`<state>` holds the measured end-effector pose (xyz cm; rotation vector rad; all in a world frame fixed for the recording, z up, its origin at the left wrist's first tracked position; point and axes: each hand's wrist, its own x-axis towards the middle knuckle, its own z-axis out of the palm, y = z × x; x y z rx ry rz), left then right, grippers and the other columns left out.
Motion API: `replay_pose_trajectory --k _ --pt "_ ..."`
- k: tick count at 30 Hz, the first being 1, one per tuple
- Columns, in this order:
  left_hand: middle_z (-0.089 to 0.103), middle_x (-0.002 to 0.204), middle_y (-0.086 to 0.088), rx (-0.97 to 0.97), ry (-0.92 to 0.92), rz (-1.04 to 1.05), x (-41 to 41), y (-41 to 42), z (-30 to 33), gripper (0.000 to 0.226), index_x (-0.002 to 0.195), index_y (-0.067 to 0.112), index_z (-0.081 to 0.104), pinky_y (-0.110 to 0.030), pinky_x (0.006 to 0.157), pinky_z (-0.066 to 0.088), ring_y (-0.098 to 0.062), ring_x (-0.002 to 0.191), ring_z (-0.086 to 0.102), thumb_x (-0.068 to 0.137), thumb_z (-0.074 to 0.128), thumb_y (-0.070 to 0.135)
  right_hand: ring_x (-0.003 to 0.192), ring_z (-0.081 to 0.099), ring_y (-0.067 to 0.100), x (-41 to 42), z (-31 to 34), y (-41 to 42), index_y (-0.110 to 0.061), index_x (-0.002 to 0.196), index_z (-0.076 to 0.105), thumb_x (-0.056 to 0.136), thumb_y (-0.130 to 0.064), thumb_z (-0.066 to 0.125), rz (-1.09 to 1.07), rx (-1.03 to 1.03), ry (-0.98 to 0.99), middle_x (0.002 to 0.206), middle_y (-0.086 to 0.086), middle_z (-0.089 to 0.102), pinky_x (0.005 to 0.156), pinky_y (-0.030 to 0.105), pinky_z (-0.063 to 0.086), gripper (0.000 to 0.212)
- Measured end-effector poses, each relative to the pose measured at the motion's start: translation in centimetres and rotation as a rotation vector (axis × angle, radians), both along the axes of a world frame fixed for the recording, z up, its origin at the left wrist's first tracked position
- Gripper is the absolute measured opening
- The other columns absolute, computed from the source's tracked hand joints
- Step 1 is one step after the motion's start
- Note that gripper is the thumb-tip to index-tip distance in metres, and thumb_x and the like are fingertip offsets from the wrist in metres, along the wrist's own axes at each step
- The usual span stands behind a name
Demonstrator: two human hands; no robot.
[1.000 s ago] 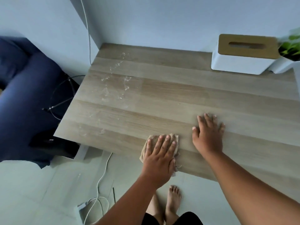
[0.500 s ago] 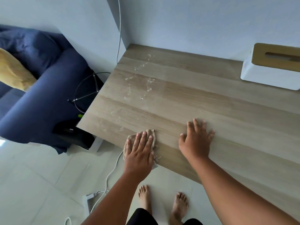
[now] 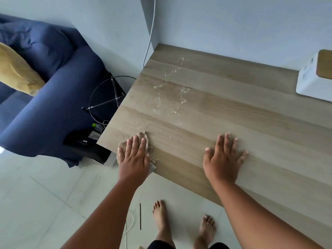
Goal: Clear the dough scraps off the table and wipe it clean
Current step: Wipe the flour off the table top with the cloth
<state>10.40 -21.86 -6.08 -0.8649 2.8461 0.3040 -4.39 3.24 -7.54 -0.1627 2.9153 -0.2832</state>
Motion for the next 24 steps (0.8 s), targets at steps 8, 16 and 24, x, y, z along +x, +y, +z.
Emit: replay_pose_trajectory --k 8,16,24 --pt "-0.007 0.173 0.002 -0.040 -0.055 -0.040 -1.2 -7.3 0.0 0.069 0.164 0.035 0.003 -0.056 0.126 -0.010 -0.020 0.158 -0.017 0.099 0.014 0.053 0.160 0.005 0.029 0.2 -0.5 -0.6 -0.016 0.160 0.033 0.094 -0.051 0.026 -0.027 0.048 0.069 0.172 0.004 0.017 0.122 0.068 0.001 0.075" --pt "-0.011 0.173 0.001 -0.065 -0.078 -0.081 -4.3 -10.2 -0.5 0.071 0.163 0.039 -0.004 -0.058 0.125 -0.009 -0.022 0.158 -0.019 0.098 0.016 0.057 0.160 0.006 0.029 0.1 -1.2 -0.5 -0.016 0.158 0.036 0.091 -0.053 0.032 -0.041 0.068 0.115 0.171 0.007 0.020 0.123 0.067 0.002 0.077" --pt "-0.005 0.173 -0.003 -0.044 -0.022 -0.262 -7.4 -9.7 -1.5 0.071 0.165 0.033 0.004 -0.064 0.124 -0.004 -0.027 0.159 -0.014 0.100 0.023 0.054 0.160 0.008 0.028 0.2 -1.1 -0.5 -0.018 0.160 0.033 0.090 -0.053 0.033 -0.046 0.080 0.127 0.171 0.004 0.019 0.124 0.066 0.003 0.077"
